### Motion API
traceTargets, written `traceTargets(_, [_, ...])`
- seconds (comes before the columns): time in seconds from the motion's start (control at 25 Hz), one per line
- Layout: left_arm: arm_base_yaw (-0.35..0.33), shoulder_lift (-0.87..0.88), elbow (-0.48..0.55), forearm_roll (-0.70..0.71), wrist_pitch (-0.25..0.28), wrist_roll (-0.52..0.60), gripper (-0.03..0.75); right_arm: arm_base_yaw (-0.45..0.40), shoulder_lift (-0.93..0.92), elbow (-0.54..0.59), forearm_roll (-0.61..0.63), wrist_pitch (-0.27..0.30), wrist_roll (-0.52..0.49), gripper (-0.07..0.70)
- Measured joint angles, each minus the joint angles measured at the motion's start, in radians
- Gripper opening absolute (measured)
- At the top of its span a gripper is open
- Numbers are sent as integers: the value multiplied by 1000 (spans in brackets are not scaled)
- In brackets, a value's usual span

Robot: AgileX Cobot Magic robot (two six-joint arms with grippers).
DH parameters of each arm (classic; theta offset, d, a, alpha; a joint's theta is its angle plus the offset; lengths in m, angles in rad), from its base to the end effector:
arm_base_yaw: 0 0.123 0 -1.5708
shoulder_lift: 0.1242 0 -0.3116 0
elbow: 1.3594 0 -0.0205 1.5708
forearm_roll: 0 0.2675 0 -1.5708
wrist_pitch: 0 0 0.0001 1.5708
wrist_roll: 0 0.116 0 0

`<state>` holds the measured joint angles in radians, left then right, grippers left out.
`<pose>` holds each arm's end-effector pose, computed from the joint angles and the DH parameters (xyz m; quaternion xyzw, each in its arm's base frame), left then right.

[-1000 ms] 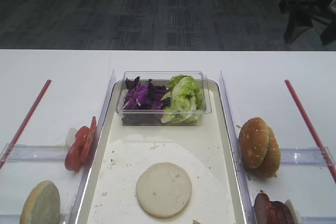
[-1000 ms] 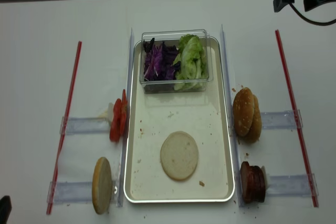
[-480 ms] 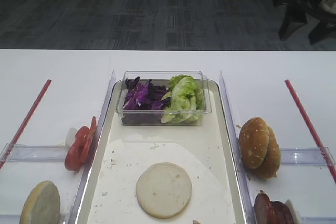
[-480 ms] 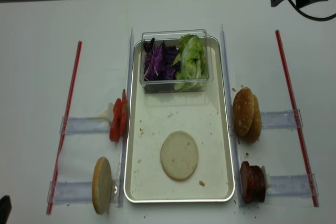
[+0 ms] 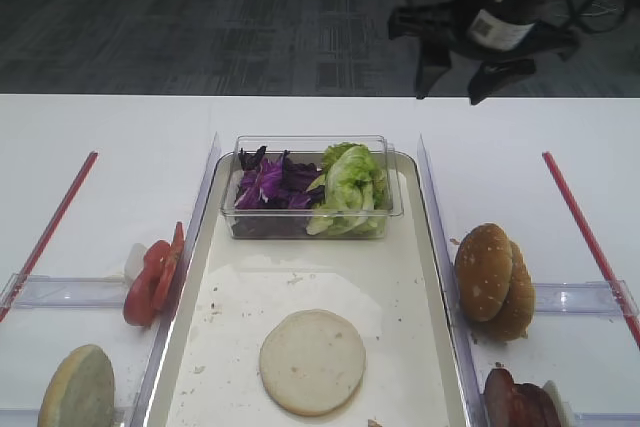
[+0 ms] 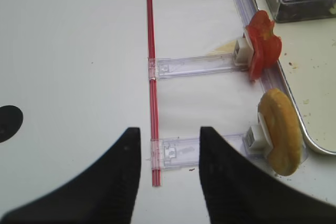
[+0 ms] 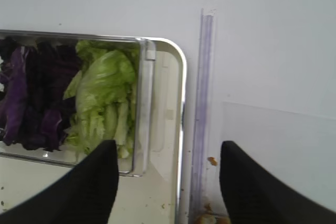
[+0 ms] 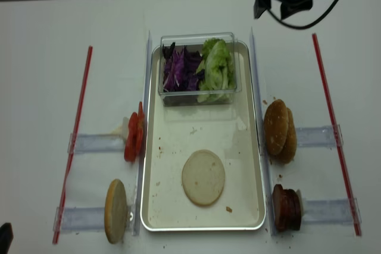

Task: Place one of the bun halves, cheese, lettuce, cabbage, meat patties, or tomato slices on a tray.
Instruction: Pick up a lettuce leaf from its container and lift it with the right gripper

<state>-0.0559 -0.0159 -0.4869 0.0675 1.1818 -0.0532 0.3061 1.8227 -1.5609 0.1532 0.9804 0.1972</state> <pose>-0.0024 0.0074 0.2579 -0.0022 0.8821 0.0079 0.4710 0.4041 0.1431 0.2815 -0.0246 0.9757 0.1200 0.1816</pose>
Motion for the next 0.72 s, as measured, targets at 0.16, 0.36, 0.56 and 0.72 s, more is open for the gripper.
traceTargets(0.16, [0, 0, 0, 0, 0, 0, 284, 78, 69, -43, -3, 0, 44, 435])
traceTargets(0.36, [0, 0, 0, 0, 0, 0, 284, 149, 154, -83, -3, 0, 85, 435])
traceTargets(0.56, [0, 0, 0, 0, 0, 0, 284, 174, 209, -90, 13, -27, 89, 433])
traceTargets(0.72, [0, 0, 0, 0, 0, 0, 284, 176, 235, -93, 29, -56, 91, 433])
